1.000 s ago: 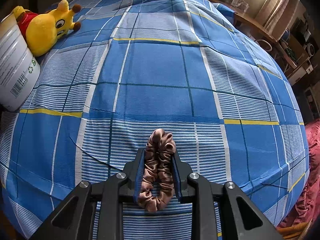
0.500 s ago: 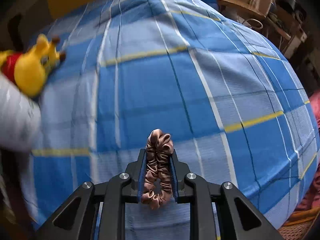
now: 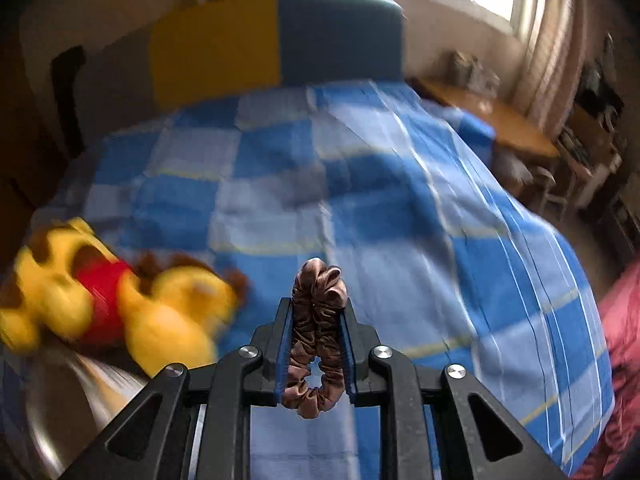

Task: Organize soft objects
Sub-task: 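Carry the brown scrunchie into the gold tray and open right gripper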

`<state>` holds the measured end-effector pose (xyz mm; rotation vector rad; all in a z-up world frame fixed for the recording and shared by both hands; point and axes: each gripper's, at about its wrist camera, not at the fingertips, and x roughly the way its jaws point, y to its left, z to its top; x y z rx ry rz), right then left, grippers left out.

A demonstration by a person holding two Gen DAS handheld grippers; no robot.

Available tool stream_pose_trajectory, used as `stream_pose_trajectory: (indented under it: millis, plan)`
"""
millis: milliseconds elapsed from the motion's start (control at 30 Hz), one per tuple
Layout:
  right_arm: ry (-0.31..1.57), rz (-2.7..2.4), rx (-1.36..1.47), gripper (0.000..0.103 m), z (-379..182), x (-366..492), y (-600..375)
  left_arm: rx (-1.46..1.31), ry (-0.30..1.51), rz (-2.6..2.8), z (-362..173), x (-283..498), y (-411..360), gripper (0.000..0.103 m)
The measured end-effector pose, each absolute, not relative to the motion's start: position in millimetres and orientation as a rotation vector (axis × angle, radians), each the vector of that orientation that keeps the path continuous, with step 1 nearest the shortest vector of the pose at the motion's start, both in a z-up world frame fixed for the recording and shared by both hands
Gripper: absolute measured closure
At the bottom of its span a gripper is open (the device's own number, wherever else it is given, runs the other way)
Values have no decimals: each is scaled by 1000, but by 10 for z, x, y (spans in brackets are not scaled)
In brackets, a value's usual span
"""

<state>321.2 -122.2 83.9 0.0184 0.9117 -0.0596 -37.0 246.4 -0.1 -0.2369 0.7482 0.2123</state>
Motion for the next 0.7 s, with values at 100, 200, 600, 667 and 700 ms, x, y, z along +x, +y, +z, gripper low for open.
stream_pose_trajectory:
  millis: [100,200,600,667,700]
  plan:
    - [876,-11,-14,83,1012,3348,-829,-233,750,223,-17,-381,2500,19]
    - [838,58,-14,83,1164,3442,-421,-234,755,236,-32,-391,2536,19]
    - [793,635,-223,83,1098,2483,1248,-240,739,334,12,-495,2690,19]
    - [845,710,-247,83,914,2229,1431,-237,731,346,27,-527,2702,19]
    - [861,731,-245,83,847,2150,1454,-237,730,350,31,-536,2705,19]
